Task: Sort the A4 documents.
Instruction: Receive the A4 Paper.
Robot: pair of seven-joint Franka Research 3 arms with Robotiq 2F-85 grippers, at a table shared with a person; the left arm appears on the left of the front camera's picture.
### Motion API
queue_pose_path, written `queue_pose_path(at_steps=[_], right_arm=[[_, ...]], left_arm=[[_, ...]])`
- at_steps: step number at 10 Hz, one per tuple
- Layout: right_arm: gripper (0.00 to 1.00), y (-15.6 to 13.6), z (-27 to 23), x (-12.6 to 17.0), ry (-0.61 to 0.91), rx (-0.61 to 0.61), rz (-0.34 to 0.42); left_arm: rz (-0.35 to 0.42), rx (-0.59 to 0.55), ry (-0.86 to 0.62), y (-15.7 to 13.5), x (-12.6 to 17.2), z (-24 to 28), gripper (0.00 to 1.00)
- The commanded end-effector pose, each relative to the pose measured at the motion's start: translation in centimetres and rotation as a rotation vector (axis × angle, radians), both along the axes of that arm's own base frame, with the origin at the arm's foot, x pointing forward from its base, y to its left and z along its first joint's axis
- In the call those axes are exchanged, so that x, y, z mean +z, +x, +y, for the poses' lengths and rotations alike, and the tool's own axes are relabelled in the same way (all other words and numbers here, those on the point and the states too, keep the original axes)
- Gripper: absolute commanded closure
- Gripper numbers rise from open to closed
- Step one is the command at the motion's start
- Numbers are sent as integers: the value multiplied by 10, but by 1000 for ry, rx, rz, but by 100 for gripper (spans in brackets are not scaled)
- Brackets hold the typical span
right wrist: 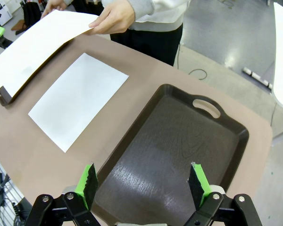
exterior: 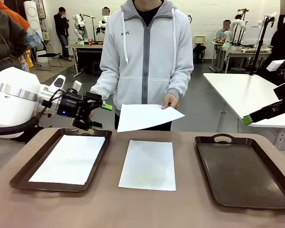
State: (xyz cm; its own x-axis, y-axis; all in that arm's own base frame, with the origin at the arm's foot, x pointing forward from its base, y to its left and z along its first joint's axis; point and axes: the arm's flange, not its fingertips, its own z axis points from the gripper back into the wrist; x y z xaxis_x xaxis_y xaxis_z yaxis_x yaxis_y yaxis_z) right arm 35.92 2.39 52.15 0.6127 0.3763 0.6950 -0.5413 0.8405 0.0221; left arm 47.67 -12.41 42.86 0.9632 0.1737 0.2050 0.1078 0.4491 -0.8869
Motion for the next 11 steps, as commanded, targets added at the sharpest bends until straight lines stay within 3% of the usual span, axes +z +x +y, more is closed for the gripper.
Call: queue_pose_path(at_steps=[1,7,11], right_arm=[[0,1,0,-1,4,4,3],[0,1,0,-1,4,4,3],[0,1,0,-1,4,4,3]], left_arm=[[68,-2,-96,10,-5,-6,0],[156,-64,-342,29,-30,-37,0],[160,-55,-362,39,-34,-54,0]])
